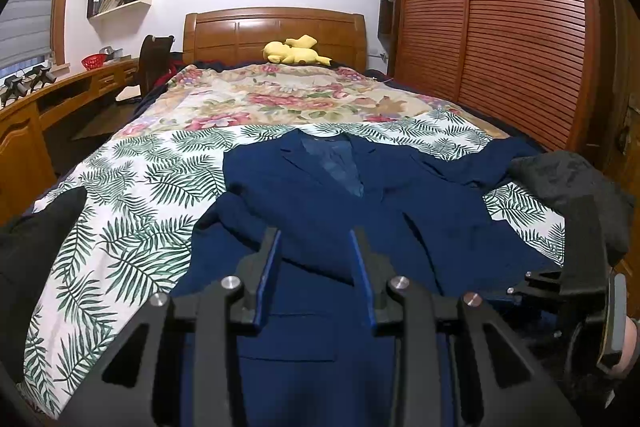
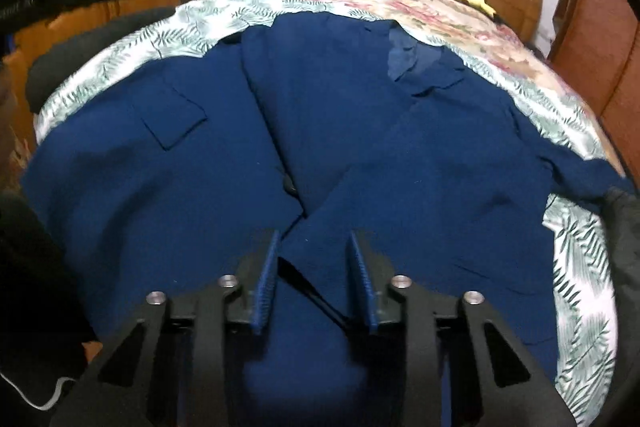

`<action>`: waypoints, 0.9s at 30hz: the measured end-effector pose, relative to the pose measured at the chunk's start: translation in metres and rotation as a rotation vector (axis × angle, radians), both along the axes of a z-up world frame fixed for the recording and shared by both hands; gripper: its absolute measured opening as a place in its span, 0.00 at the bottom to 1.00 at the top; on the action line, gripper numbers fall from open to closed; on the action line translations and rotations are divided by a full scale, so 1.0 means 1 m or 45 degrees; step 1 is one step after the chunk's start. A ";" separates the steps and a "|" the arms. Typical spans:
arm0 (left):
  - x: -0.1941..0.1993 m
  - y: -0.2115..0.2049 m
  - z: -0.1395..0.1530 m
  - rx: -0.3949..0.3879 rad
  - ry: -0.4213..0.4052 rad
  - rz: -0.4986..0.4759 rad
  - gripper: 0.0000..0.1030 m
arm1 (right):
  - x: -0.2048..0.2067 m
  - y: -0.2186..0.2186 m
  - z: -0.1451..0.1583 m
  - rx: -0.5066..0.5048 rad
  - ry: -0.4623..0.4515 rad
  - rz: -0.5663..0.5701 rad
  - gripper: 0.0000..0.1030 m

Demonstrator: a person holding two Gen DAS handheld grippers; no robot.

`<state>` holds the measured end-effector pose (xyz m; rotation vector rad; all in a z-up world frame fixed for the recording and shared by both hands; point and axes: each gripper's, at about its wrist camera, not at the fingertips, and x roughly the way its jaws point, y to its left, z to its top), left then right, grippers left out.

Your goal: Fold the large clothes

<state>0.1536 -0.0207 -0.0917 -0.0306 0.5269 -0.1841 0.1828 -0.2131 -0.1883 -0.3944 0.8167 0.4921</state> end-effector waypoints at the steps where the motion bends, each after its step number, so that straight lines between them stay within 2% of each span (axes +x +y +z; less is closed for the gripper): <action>1: 0.000 0.000 0.000 0.001 0.001 -0.002 0.31 | -0.001 0.000 0.000 -0.020 -0.007 0.008 0.15; 2: 0.000 0.000 0.000 0.001 0.002 -0.003 0.31 | -0.002 0.000 -0.001 -0.036 -0.014 0.010 0.10; 5: 0.000 -0.001 -0.001 -0.001 0.005 -0.007 0.31 | -0.002 -0.006 0.006 -0.037 -0.045 0.001 0.05; 11: 0.000 -0.004 -0.002 0.006 0.012 -0.022 0.31 | 0.002 -0.043 0.040 0.035 -0.141 -0.120 0.04; 18: 0.001 -0.009 -0.001 0.011 0.013 -0.037 0.31 | 0.023 -0.096 0.068 0.016 -0.241 -0.312 0.04; 21: 0.002 -0.013 -0.003 0.020 0.020 -0.046 0.31 | 0.028 -0.112 0.075 0.032 -0.269 -0.355 0.12; 25: 0.001 -0.019 -0.004 0.031 0.022 -0.060 0.31 | 0.032 -0.121 0.077 0.082 -0.277 -0.364 0.35; 27: 0.001 -0.023 -0.005 0.036 0.022 -0.066 0.31 | 0.036 -0.120 0.071 0.097 -0.251 -0.343 0.39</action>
